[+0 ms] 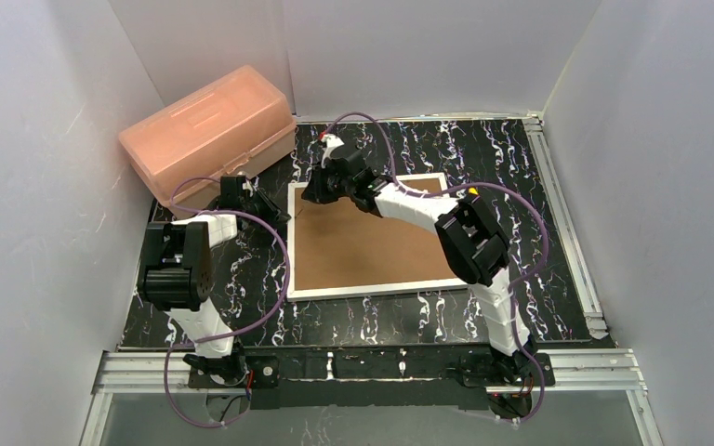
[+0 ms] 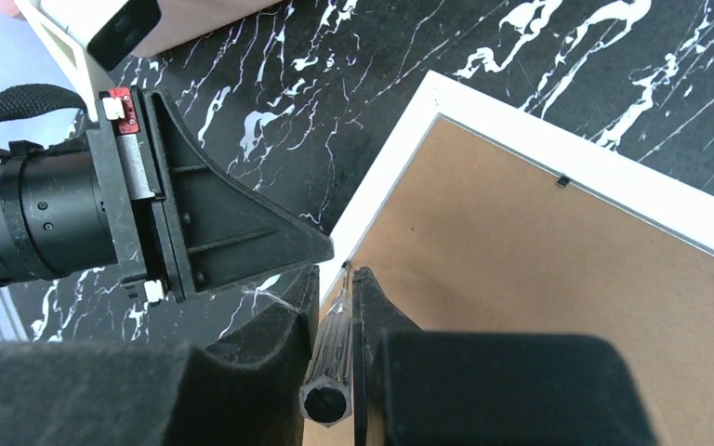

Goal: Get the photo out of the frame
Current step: Release the photo frame item from the photo frame.

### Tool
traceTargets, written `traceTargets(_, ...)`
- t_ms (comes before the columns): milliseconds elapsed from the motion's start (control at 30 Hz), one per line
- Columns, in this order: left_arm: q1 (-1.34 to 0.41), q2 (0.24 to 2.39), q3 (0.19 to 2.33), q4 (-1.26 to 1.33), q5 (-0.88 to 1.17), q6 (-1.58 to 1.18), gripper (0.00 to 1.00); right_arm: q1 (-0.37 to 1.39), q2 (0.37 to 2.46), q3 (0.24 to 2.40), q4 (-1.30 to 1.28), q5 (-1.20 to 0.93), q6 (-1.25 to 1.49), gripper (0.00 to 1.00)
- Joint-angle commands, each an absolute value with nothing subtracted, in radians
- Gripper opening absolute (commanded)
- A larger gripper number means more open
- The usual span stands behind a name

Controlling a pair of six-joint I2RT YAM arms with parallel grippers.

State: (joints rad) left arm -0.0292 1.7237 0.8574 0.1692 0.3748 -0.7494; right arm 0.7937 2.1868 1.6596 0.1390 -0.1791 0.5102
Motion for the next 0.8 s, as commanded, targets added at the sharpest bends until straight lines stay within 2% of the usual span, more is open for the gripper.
traceTargets(0, -0.105, 1.693, 0.820, 0.080, 0.501, -0.774, 0.10, 0.907, 2.169, 1.758, 0.101, -0.207, 0.478, 0.01)
traceTargets(767, -0.118, 1.614, 0.781, 0.076, 0.502, -0.793, 0.10, 1.062, 2.237, 1.986, -0.095, -0.070, 0.405, 0.01)
